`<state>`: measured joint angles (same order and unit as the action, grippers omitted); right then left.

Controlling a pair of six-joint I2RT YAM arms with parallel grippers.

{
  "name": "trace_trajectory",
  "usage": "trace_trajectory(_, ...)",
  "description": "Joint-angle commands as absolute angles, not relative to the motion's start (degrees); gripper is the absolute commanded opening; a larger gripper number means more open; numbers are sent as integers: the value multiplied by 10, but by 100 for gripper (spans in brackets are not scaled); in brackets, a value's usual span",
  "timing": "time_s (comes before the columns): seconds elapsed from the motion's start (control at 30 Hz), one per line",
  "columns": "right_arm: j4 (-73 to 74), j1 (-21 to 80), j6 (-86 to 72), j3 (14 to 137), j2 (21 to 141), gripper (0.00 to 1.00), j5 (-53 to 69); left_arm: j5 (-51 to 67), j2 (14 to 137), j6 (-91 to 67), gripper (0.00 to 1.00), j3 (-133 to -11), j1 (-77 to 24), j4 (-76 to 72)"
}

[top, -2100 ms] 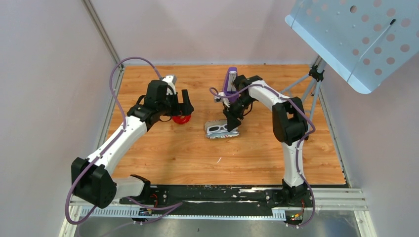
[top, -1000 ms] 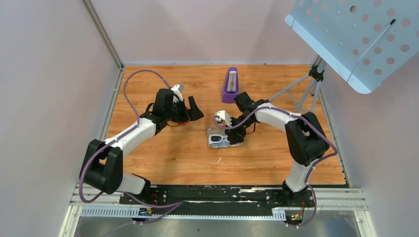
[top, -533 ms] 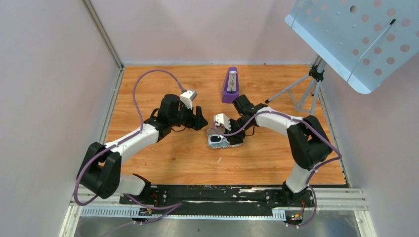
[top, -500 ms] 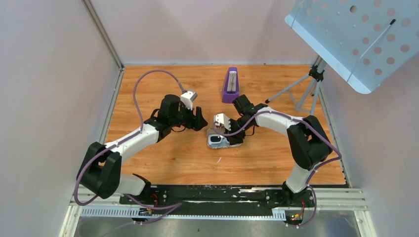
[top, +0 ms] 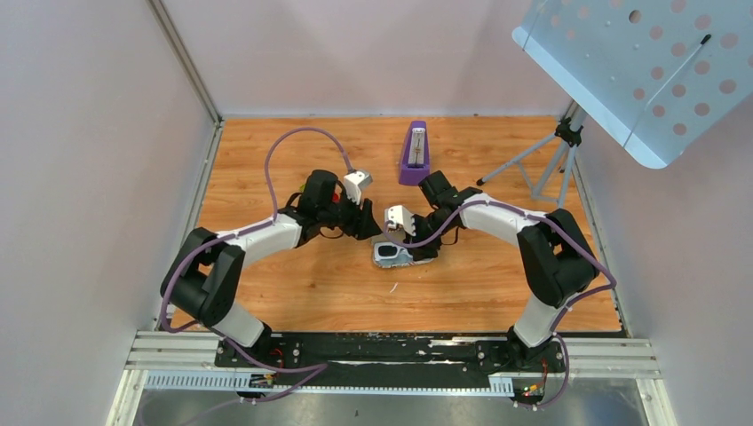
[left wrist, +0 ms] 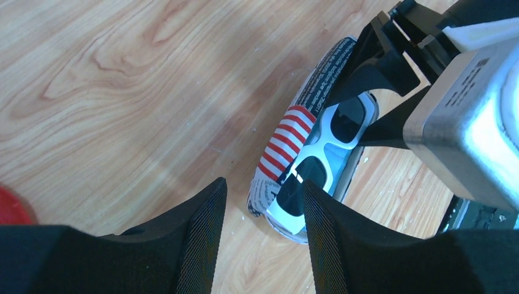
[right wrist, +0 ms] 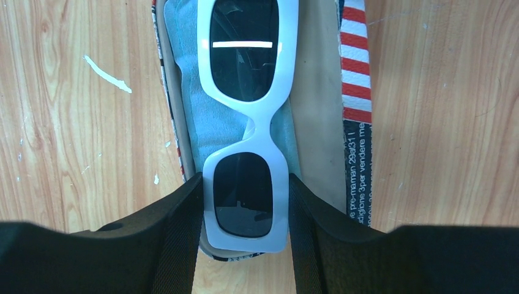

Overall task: Organize the sunglasses
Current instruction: Place the sunglasses in the sunglasses case, then close the sunglasses case at the center of the board.

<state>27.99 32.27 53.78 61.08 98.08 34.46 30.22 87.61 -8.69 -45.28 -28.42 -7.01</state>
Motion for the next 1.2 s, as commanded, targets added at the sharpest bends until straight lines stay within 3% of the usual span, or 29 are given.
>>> trace_trajectory(0.0,288,331,557,593,970,8,356,339,900,-64,53,-484,-292,-78)
trace_trajectory(0.4,287,331,573,586,965,8,359,416,973,-66,43,-516,-306,-71)
trace_trajectory(0.87,275,362,590,563,937,8,332,417,968,-71,15,-510,-308,-91)
trace_trajectory(1.17,381,365,605,612,959,8,357,383,915,-42,6,-472,-316,-134)
